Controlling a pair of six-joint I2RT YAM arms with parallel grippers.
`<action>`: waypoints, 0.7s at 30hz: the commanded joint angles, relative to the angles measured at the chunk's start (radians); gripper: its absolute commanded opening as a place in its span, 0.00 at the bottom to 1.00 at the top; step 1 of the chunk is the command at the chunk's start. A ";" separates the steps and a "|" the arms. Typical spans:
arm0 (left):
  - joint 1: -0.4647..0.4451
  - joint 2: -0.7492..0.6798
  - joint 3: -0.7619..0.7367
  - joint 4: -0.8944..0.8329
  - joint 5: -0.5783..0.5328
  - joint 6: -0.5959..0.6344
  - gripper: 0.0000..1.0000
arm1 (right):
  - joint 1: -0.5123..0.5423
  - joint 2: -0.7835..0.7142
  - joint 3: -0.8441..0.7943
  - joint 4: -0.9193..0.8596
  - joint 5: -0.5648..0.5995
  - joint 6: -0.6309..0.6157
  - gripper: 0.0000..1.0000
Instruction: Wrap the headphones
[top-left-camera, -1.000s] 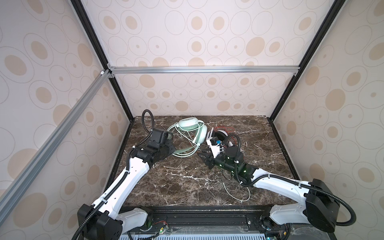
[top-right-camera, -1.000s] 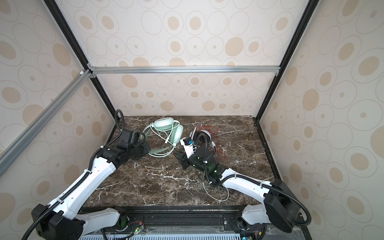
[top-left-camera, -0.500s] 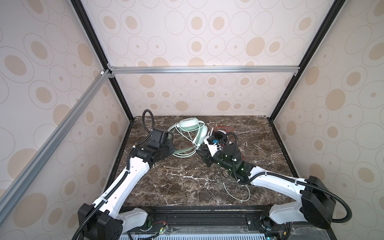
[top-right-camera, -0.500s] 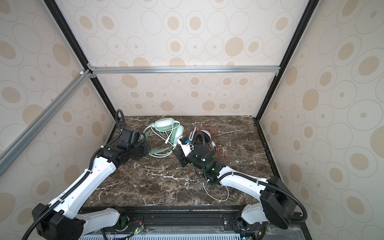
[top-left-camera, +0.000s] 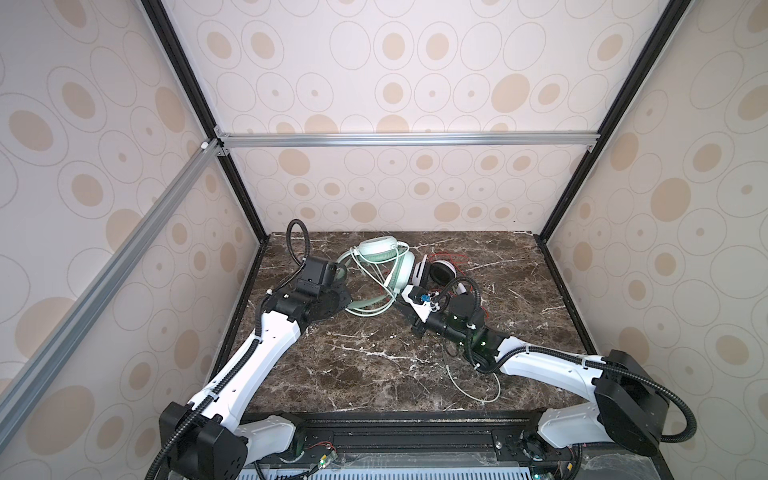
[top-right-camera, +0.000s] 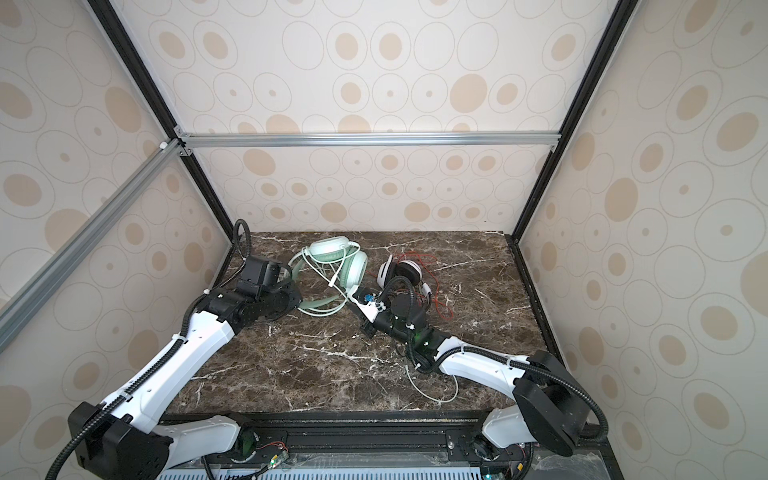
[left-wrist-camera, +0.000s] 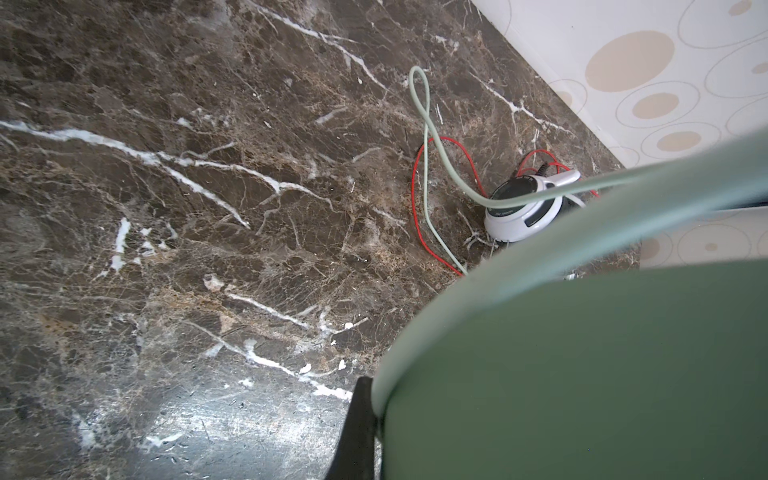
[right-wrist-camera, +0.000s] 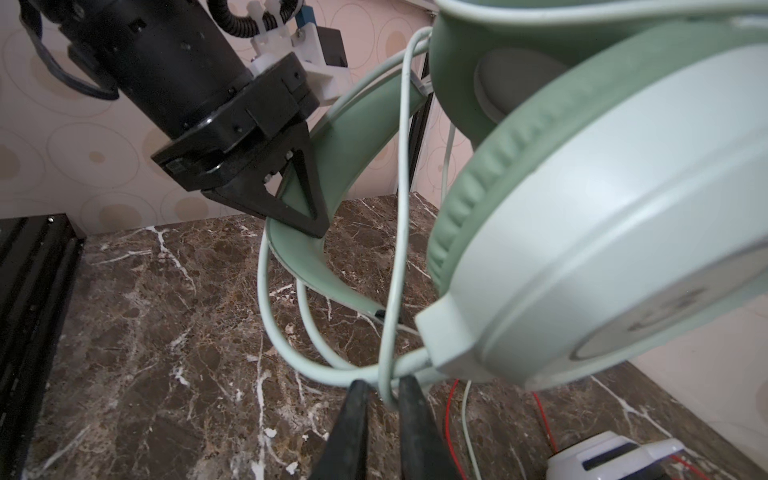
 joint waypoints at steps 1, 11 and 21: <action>0.000 -0.009 0.043 0.051 0.029 0.003 0.00 | 0.009 0.005 0.010 0.069 -0.029 -0.042 0.08; 0.000 0.003 0.069 0.016 -0.094 0.004 0.00 | 0.008 -0.087 -0.040 -0.005 -0.042 -0.058 0.00; -0.006 0.051 0.085 -0.039 -0.257 -0.001 0.00 | 0.009 -0.252 -0.045 -0.165 -0.085 -0.003 0.00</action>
